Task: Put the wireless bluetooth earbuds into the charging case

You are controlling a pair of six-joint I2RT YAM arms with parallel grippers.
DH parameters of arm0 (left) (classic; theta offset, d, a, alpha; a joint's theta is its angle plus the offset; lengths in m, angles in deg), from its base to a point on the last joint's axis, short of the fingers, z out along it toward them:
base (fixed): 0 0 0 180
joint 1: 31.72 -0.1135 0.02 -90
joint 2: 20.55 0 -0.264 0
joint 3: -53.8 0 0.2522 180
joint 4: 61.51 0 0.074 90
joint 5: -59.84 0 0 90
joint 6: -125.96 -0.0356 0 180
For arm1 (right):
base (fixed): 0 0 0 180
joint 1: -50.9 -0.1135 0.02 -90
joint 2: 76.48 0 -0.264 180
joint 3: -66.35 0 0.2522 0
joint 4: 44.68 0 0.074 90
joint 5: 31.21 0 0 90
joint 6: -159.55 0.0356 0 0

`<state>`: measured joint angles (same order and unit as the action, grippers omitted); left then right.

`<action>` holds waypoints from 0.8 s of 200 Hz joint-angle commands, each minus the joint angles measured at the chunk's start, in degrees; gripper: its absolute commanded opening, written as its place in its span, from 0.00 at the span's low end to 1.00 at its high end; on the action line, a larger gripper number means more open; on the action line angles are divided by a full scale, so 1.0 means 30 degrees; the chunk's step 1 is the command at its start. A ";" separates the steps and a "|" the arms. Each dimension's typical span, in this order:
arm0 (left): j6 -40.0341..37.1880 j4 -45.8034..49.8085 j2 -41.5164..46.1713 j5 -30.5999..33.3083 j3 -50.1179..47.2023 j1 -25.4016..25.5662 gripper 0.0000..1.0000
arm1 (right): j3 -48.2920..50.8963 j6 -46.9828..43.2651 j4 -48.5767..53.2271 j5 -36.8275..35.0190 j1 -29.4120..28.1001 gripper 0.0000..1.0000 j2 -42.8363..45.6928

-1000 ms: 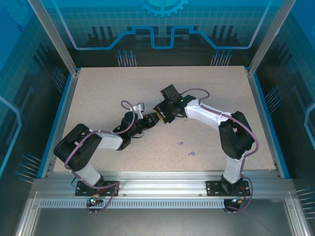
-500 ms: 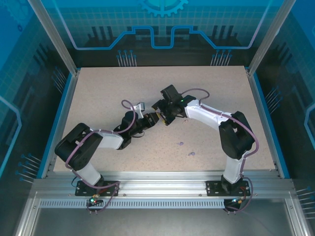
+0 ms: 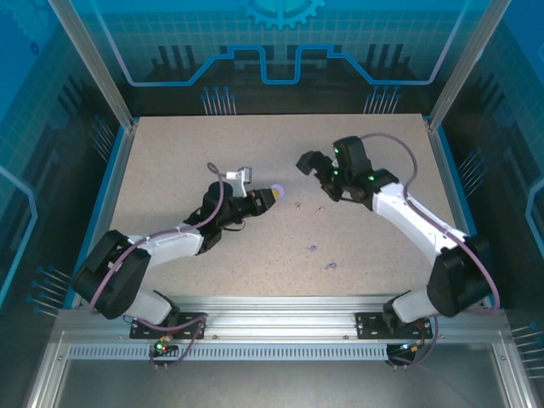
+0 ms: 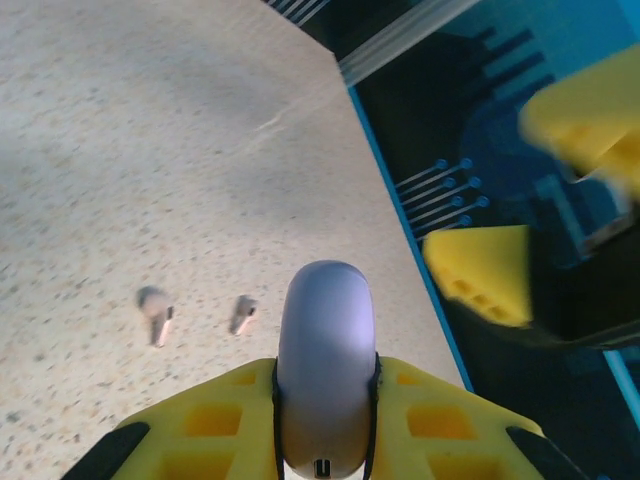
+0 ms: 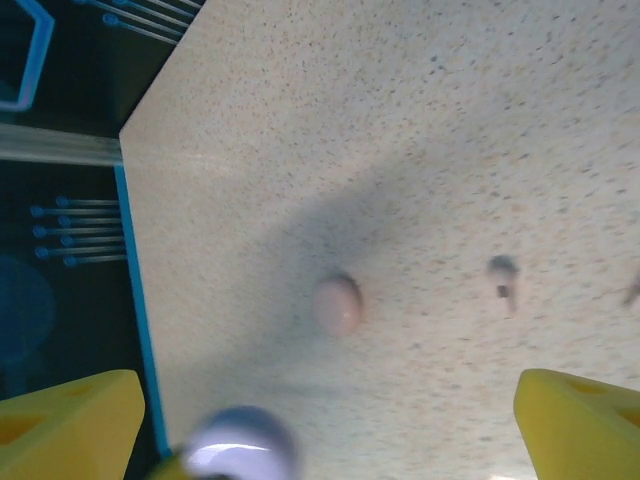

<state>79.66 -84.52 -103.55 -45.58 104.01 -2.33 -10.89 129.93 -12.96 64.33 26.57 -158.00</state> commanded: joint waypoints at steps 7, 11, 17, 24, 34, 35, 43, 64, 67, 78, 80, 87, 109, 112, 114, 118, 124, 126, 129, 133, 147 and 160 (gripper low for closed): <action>-0.1722 0.2967 0.0474 -0.4019 0.1657 -0.1138 0.00 | 0.3504 -0.6335 -0.3963 0.1920 0.0231 0.96 0.2059; -0.1792 0.3209 0.0412 -0.4476 0.1872 -0.1319 0.00 | 0.3919 -0.6813 -0.4310 0.2025 0.0232 0.97 0.2305; -0.1908 0.3573 0.0338 -0.4986 0.2114 -0.1545 0.00 | 0.4246 -0.7426 -0.4785 0.2154 0.0264 0.97 0.2778; -0.2073 0.3899 0.0247 -0.5708 0.2310 -0.1781 0.00 | 0.5267 -0.8089 -0.5403 0.2620 0.0318 0.97 0.3223; -0.2186 0.4259 0.0158 -0.6424 0.2521 -0.2088 0.00 | 0.5919 -0.8690 -0.5953 0.3010 0.0399 0.98 0.3653; -0.2195 0.4274 0.0143 -0.6487 0.2525 -0.2118 0.00 | 0.5967 -0.8725 -0.6013 0.3072 0.0418 0.98 0.3664; -0.2229 0.4373 0.0107 -0.7014 0.2599 -0.2262 0.00 | 0.6326 -0.8993 -0.6595 0.3750 0.0492 0.98 0.3758; -0.2226 0.4615 0.0222 -0.7926 0.2703 -0.2473 0.00 | 0.7054 -0.9191 -0.8684 0.6162 0.0440 0.97 0.3551; -0.2225 0.4638 0.0217 -0.8000 0.2723 -0.2472 0.00 | 0.7093 -0.9191 -0.8912 0.6434 0.0404 0.97 0.3506; -0.2232 0.4729 0.0245 -0.8278 0.2780 -0.2471 0.00 | 0.7062 -0.9369 -0.9464 0.7260 0.0195 0.97 0.3273; -0.2211 0.4729 0.0253 -0.8322 0.2804 -0.2479 0.00 | 0.7053 -0.9410 -0.9506 0.7395 0.0135 0.96 0.3187; -0.2151 0.4723 0.0245 -0.8495 0.2868 -0.2475 0.00 | 0.6949 -0.9554 -0.9641 0.7820 0.0029 0.96 0.2980; -0.2074 0.4846 0.0129 -0.8966 0.3142 -0.2472 0.00 | 0.6087 -0.9968 -0.9192 0.8267 -0.0444 0.95 0.2270; -0.2085 0.4846 0.0128 -0.8994 0.3170 -0.2471 0.00 | 0.5947 -1.0053 -0.9074 0.8239 -0.0490 0.95 0.2211; -0.2087 0.4868 0.0128 -0.9006 0.3187 -0.2471 0.00 | 0.5902 -1.0086 -0.9006 0.8226 -0.0520 0.95 0.2174; -0.2109 0.4915 0.0128 -0.9032 0.3202 -0.2471 0.00 | 0.5779 -1.0131 -0.8948 0.8227 -0.0562 0.95 0.2062; -0.2103 0.4950 0.0163 -0.9039 0.3206 -0.2471 0.00 | 0.5648 -1.0136 -0.8937 0.8226 -0.0630 0.95 0.1917; -0.2113 0.4960 0.0166 -0.9039 0.3218 -0.2471 0.00 | 0.5601 -1.0107 -0.8898 0.8208 -0.0636 0.95 0.1874; -0.2101 0.4963 0.0181 -0.9040 0.3205 -0.2486 0.00 | 0.5534 -1.0074 -0.8865 0.8177 -0.0660 0.95 0.1795; -0.2116 0.4938 0.0186 -0.9014 0.3199 -0.2472 0.00 | 0.5452 -1.0048 -0.8835 0.8140 -0.0690 0.95 0.1678; -0.2116 0.4963 0.0245 -0.9004 0.3143 -0.2473 0.00 | 0.5263 -0.9906 -0.8885 0.8093 -0.0735 0.94 0.1276; -0.2109 0.4963 0.0325 -0.9067 0.3112 -0.2486 0.00 | 0.5085 -0.9801 -0.8942 0.8033 -0.0839 0.93 0.0940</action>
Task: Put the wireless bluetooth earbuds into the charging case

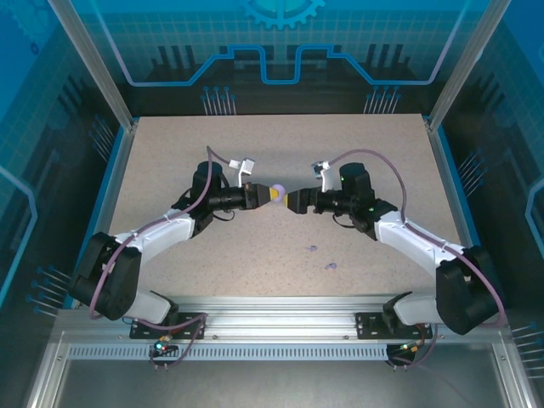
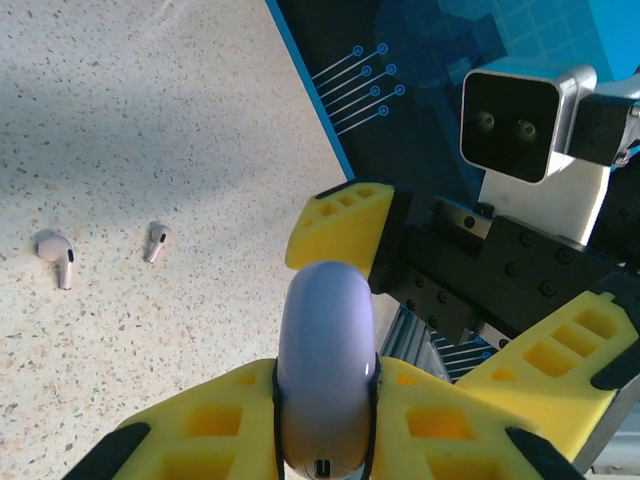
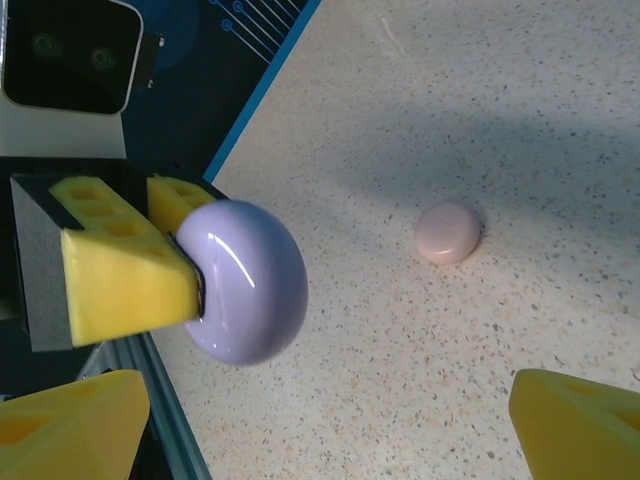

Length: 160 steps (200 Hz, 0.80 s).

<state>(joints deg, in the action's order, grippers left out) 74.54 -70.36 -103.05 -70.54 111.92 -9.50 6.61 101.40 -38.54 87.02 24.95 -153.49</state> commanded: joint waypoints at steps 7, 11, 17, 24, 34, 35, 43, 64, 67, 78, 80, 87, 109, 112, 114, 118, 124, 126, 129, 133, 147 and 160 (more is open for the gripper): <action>-0.0412 0.0188 0.0165 -0.0730 0.0452 -0.0075 0.00 | -0.0843 -0.0233 -0.0449 0.0359 -0.0313 0.93 -0.0748; -0.0393 0.0195 0.0193 -0.0746 0.0430 -0.0081 0.00 | -0.0868 -0.0174 -0.0473 0.0316 -0.0337 0.93 -0.0835; -0.0369 0.0168 0.0224 -0.0735 0.0392 -0.0082 0.00 | -0.0919 -0.0101 -0.0527 0.0266 -0.0353 0.93 -0.0947; -0.0355 0.0133 0.0254 -0.0747 0.0400 -0.0104 0.00 | -0.1006 -0.0030 -0.0516 0.0200 -0.0386 0.93 -0.1114; -0.0302 0.0057 0.0298 -0.0776 0.0386 -0.0074 0.00 | -0.1103 0.0036 -0.0487 0.0040 -0.0371 0.92 -0.1329; -0.0298 0.0062 0.0305 -0.0777 0.0373 -0.0078 0.00 | -0.1107 0.0041 -0.0483 0.0032 -0.0357 0.92 -0.1364; -0.0268 0.0015 0.0345 -0.0800 0.0366 -0.0058 0.00 | -0.1203 0.0074 -0.0348 -0.0290 -0.0361 0.91 -0.1550; -0.0207 -0.0135 0.0442 -0.0950 0.0342 -0.0052 0.00 | -0.1033 0.0361 -0.0353 -0.0943 -0.0146 0.89 -0.1858; -0.0199 -0.0138 0.0457 -0.0979 0.0332 -0.0052 0.00 | -0.1005 0.0418 -0.0335 -0.1031 -0.0098 0.89 -0.1907; -0.0205 -0.0183 0.0600 -0.1005 0.0294 -0.0060 0.00 | -0.0777 0.0621 -0.0439 -0.1295 0.0117 0.88 -0.2001; -0.0206 -0.0186 0.0626 -0.0989 0.0256 -0.0054 0.00 | -0.0727 0.0665 -0.0461 -0.1353 0.0160 0.88 -0.2026; -0.0163 -0.0201 0.0713 -0.1063 0.0230 -0.0054 0.00 | -0.0574 0.0877 -0.0497 -0.1565 0.0310 0.88 -0.2086; -0.0005 -0.0445 0.1027 -0.1165 0.0144 -0.0050 0.00 | -0.0181 0.1491 -0.0569 -0.1826 0.0817 0.86 -0.2442; -0.0009 -0.0474 0.1064 -0.1160 0.0124 -0.0041 0.00 | -0.0174 0.1537 -0.0559 -0.1848 0.0864 0.86 -0.2489; -0.0003 -0.0464 0.1086 -0.1159 0.0126 -0.0042 0.00 | -0.0129 0.1538 -0.0566 -0.1828 0.0882 0.86 -0.2507; -0.0002 -0.0461 0.1152 -0.1157 0.0091 -0.0048 0.00 | -0.0102 0.1565 -0.0544 -0.1822 0.0963 0.86 -0.2540; -0.0001 -0.0461 0.1233 -0.1140 0.0071 -0.0024 0.00 | -0.0064 0.1623 -0.0455 -0.1836 0.1017 0.85 -0.2571; -0.0023 -0.0461 0.1260 -0.1132 0.0061 -0.0023 0.00 | -0.0050 0.1648 -0.0429 -0.1840 0.1030 0.85 -0.2578; -0.0023 -0.0435 0.1280 -0.1123 0.0052 -0.0027 0.00 | 0.0007 0.1659 -0.0406 -0.1765 0.1082 0.85 -0.2576; -0.0034 -0.0434 0.1307 -0.1078 0.0039 -0.0038 0.00 | 0.0053 0.1662 -0.0419 -0.1688 0.1107 0.84 -0.2522; -0.0029 -0.0527 0.1366 -0.1056 -0.0053 -0.0023 0.00 | 0.0161 0.1658 -0.0103 -0.1828 0.1175 0.85 -0.2162; 0.0048 -0.0652 0.1312 -0.0943 -0.0181 -0.0029 0.00 | 0.0311 0.1837 -0.0068 -0.1659 0.1267 0.84 -0.1483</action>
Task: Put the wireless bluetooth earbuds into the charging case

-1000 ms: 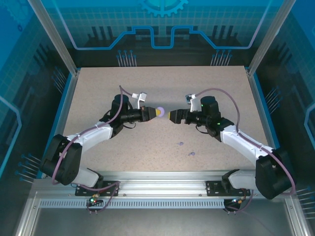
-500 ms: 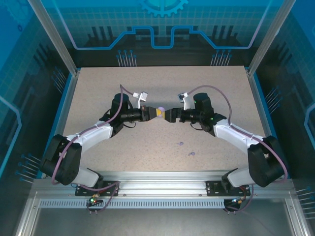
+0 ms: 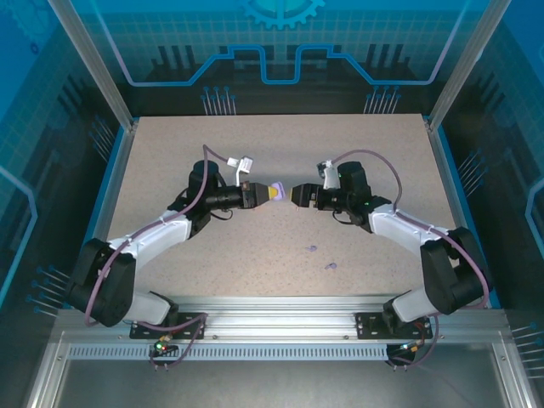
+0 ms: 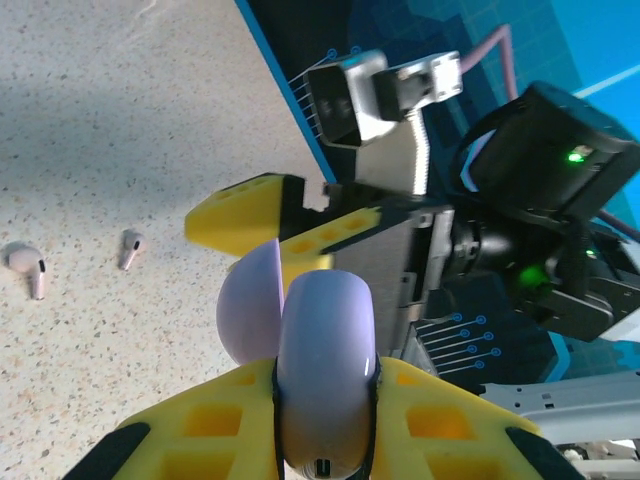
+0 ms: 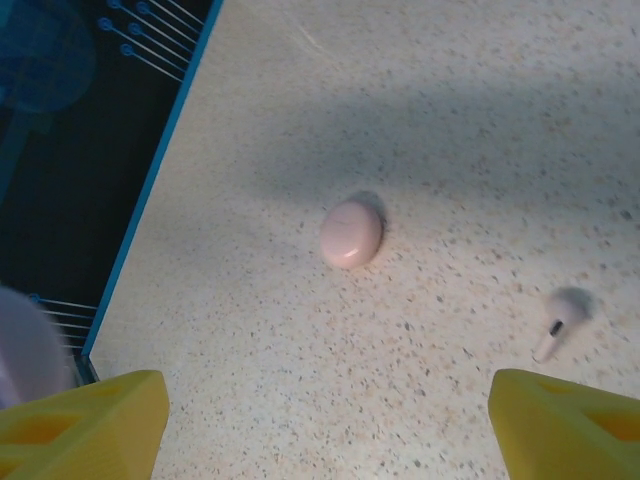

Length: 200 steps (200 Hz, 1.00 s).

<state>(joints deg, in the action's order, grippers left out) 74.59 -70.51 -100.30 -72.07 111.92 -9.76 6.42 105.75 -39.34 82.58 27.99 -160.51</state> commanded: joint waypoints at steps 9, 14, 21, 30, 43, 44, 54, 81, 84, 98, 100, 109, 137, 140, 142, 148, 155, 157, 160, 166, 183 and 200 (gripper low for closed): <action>0.0191 -0.0898 0.0318 -0.0444 -0.0276 0.0060 0.00 | 0.0523 0.0564 0.0233 -0.0018 0.0271 0.85 0.1412; 0.0280 -0.1040 0.0288 -0.0439 -0.0311 0.0064 0.00 | 0.0579 0.0649 0.0259 0.0098 0.0275 0.85 0.1765; 0.0342 -0.1200 0.0222 -0.0443 -0.0341 0.0064 0.00 | 0.0674 0.0838 0.0224 0.0291 0.0271 0.85 0.2190; 0.0449 -0.1434 0.0163 -0.0431 -0.0379 0.0071 0.00 | 0.0860 0.1186 -0.0117 0.0664 0.0256 0.85 0.2691; 0.0591 -0.1717 0.0047 -0.0418 -0.0404 0.0106 0.00 | 0.0933 0.1631 -0.0521 0.1323 0.0256 0.83 0.3096; 0.0595 -0.1737 0.0043 -0.0431 -0.0403 0.0115 0.00 | 0.0940 0.1681 -0.0570 0.1369 0.0256 0.83 0.3116; 0.0657 -0.1863 -0.0033 -0.0438 -0.0382 0.0160 0.00 | 0.0926 0.2032 -0.1007 0.1868 0.0260 0.81 0.3165; 0.0691 -0.1962 -0.0250 -0.0414 -0.0201 0.0344 0.00 | 0.0482 0.2316 -0.1437 0.2379 0.0151 0.71 0.2793; 0.0706 -0.1930 -0.0276 -0.0400 -0.0193 0.0341 0.00 | 0.0439 0.2301 -0.1454 0.2407 0.0137 0.70 0.2727; 0.0689 -0.1918 -0.0378 -0.0380 -0.0109 0.0418 0.00 | 0.0141 0.2315 -0.1469 0.2483 0.0081 0.65 0.2513; 0.0688 -0.1930 -0.0395 -0.0384 -0.0087 0.0416 0.00 | 0.0116 0.2330 -0.1469 0.2510 0.0058 0.65 0.2497; 0.0688 -0.1906 -0.0457 -0.0341 -0.0022 0.0500 0.00 | -0.0013 0.2316 -0.1551 0.2590 -0.0015 0.62 0.2405; 0.0672 -0.1913 -0.0662 -0.0331 0.0122 0.0602 0.00 | -0.0298 0.2083 -0.1400 0.2555 -0.0270 0.59 0.2226; 0.0660 -0.1927 -0.0686 -0.0327 0.0129 0.0619 0.00 | -0.0310 0.2056 -0.1372 0.2536 -0.0293 0.59 0.2188; 0.0658 -0.1925 -0.0692 -0.0327 0.0141 0.0642 0.00 | -0.0312 0.2053 -0.1357 0.2530 -0.0299 0.58 0.2174; 0.0643 -0.1933 -0.0715 -0.0326 0.0177 0.0664 0.00 | -0.0341 0.2052 -0.1377 0.2529 -0.0328 0.58 0.2074; 0.0636 -0.1909 -0.0752 -0.0300 0.0212 0.0679 0.00 | -0.0323 0.2052 -0.1418 0.2529 -0.0355 0.57 0.1984; 0.0630 -0.1927 -0.0752 -0.0298 0.0213 0.0687 0.00 | -0.0330 0.2045 -0.1427 0.2514 -0.0380 0.57 0.1948; 0.0643 -0.1933 -0.0774 -0.0308 0.0195 0.0706 0.00 | -0.0340 0.2077 -0.1438 0.2494 -0.0362 0.56 0.1886; 0.0629 -0.1911 -0.0779 -0.0310 0.0212 0.0708 0.00 | -0.0339 0.2080 -0.1454 0.2469 -0.0387 0.56 0.1813; 0.0629 -0.1917 -0.0782 -0.0301 0.0222 0.0730 0.00 | -0.0312 0.2138 -0.1608 0.2468 -0.0472 0.54 0.1512; 0.0599 -0.1933 -0.0753 -0.0246 0.0241 0.0735 0.00 | -0.0327 0.2140 -0.1726 0.2526 -0.0605 0.52 0.1251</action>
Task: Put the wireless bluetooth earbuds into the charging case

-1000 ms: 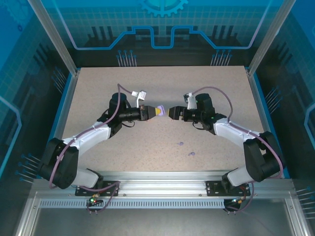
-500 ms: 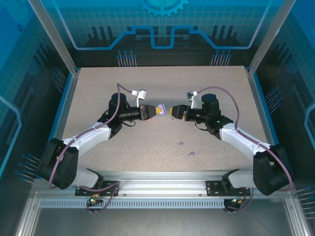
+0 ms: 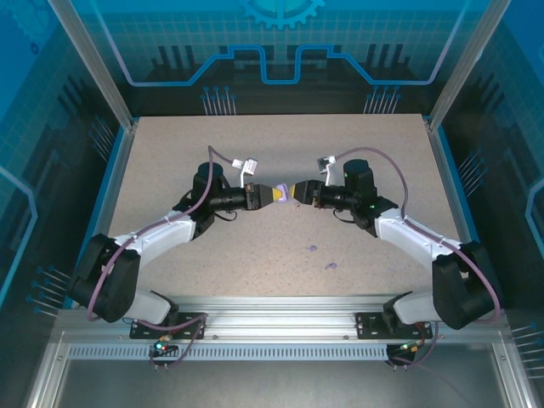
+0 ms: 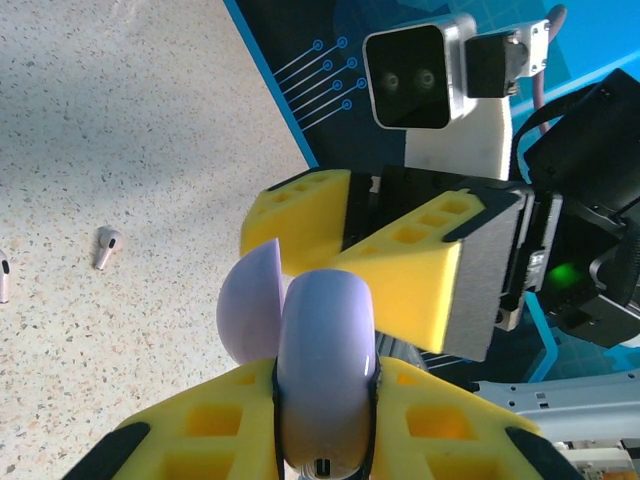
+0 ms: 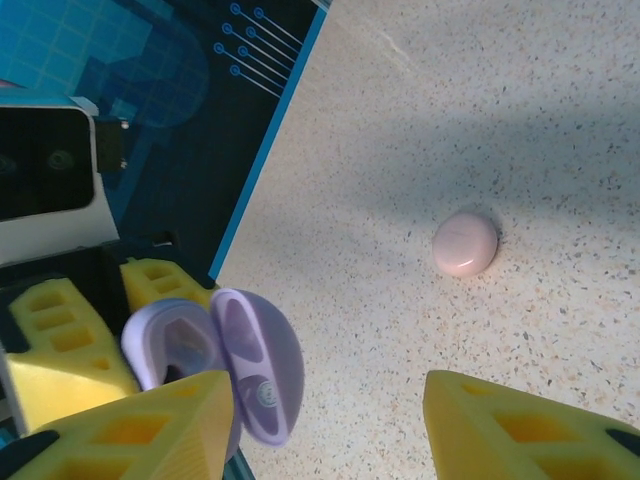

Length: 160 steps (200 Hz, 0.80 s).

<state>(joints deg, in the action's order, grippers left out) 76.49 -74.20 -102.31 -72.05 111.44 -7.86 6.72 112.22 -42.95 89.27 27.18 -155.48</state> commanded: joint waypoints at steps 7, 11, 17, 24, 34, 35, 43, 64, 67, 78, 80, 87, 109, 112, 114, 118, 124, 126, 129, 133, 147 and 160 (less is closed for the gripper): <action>-0.0063 -0.0702 -0.0082 -0.0213 0.0395 0.0097 0.00 | -0.0417 -0.0027 -0.0559 0.0299 -0.0380 0.51 -0.0498; -0.0064 -0.0688 -0.0082 -0.0217 0.0421 0.0104 0.00 | -0.0402 -0.0044 -0.0556 0.0292 -0.0426 0.51 -0.0551; -0.0064 -0.0681 -0.0082 -0.0217 0.0440 0.0104 0.00 | -0.0381 -0.0046 -0.0576 0.0272 -0.0473 0.51 -0.0595; -0.0060 -0.0690 -0.0067 -0.0217 0.0461 0.0084 0.00 | -0.0330 -0.0045 -0.0589 0.0263 -0.0491 0.50 -0.0637; -0.0090 -0.0674 -0.0082 -0.0180 0.0487 0.0093 0.00 | -0.0270 -0.0038 -0.0608 0.0259 -0.0550 0.49 -0.0676; -0.0091 -0.0673 -0.0082 -0.0184 0.0489 0.0099 0.00 | -0.0269 -0.0027 -0.0598 0.0250 -0.0554 0.49 -0.0677; -0.0122 -0.0618 -0.0097 -0.0151 0.0517 0.0082 0.00 | -0.0196 -0.0044 -0.0630 0.0299 -0.0587 0.49 -0.0692; -0.0108 -0.0629 -0.0139 -0.0209 0.0558 0.0100 0.00 | -0.0092 -0.0046 -0.0715 0.0347 -0.0678 0.46 -0.0678; -0.0121 -0.0623 -0.0148 -0.0201 0.0525 0.0085 0.00 | -0.0092 -0.0046 -0.0718 0.0382 -0.0698 0.46 -0.0700; -0.0123 -0.0651 -0.0161 -0.0191 0.0549 0.0108 0.00 | -0.0139 -0.0046 -0.0717 0.0360 -0.0747 0.46 -0.0771; -0.0115 -0.0667 -0.0168 -0.0203 0.0528 0.0127 0.00 | -0.0170 -0.0046 -0.0723 0.0373 -0.0759 0.45 -0.0796; -0.0100 -0.0664 -0.0170 -0.0203 0.0545 0.0110 0.00 | -0.0203 -0.0046 -0.0728 0.0414 -0.0793 0.45 -0.0851; -0.0013 -0.0749 -0.0174 -0.0178 0.0549 0.0156 0.00 | -0.0547 -0.0016 -0.0800 0.0591 -0.0931 0.40 -0.1182; -0.0017 -0.0767 -0.0163 -0.0186 0.0539 0.0151 0.00 | -0.0607 -0.0038 -0.0795 0.0614 -0.0953 0.40 -0.1224; -0.0030 -0.0770 -0.0168 -0.0187 0.0525 0.0175 0.00 | -0.0653 -0.0058 -0.0794 0.0642 -0.0964 0.39 -0.1232; -0.0020 -0.0761 -0.0170 -0.0187 0.0521 0.0191 0.00 | -0.0724 -0.0046 -0.0763 0.0657 -0.1012 0.38 -0.1298; -0.0024 -0.0775 -0.0185 -0.0209 0.0557 0.0208 0.00 | -0.0793 -0.0074 -0.0766 0.0656 -0.1054 0.37 -0.1372; -0.0010 -0.0764 -0.0181 -0.0207 0.0566 0.0218 0.00 | -0.0831 -0.0075 -0.0765 0.0674 -0.1063 0.37 -0.1379; -0.0032 -0.0761 -0.0197 -0.0216 0.0578 0.0195 0.00 | -0.0873 -0.0075 -0.0750 0.0665 -0.1119 0.36 -0.1421; -0.0009 -0.0739 -0.0168 -0.0217 0.0574 0.0220 0.00 | -0.0932 -0.0099 -0.0727 0.0679 -0.1113 0.36 -0.1438; -0.0009 -0.0739 -0.0115 -0.0176 0.0536 0.0233 0.00 | -0.1071 -0.0130 -0.0706 0.0733 -0.1195 0.32 -0.1528; -0.0029 -0.0746 -0.0111 -0.0162 0.0543 0.0229 0.00 | -0.1146 -0.0155 -0.0705 0.0797 -0.1229 0.28 -0.1557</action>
<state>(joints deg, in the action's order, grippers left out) 76.49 -74.11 -102.90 -70.98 111.44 -7.88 5.30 112.22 -44.31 90.54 24.91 -159.31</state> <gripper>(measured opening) 0.212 0.308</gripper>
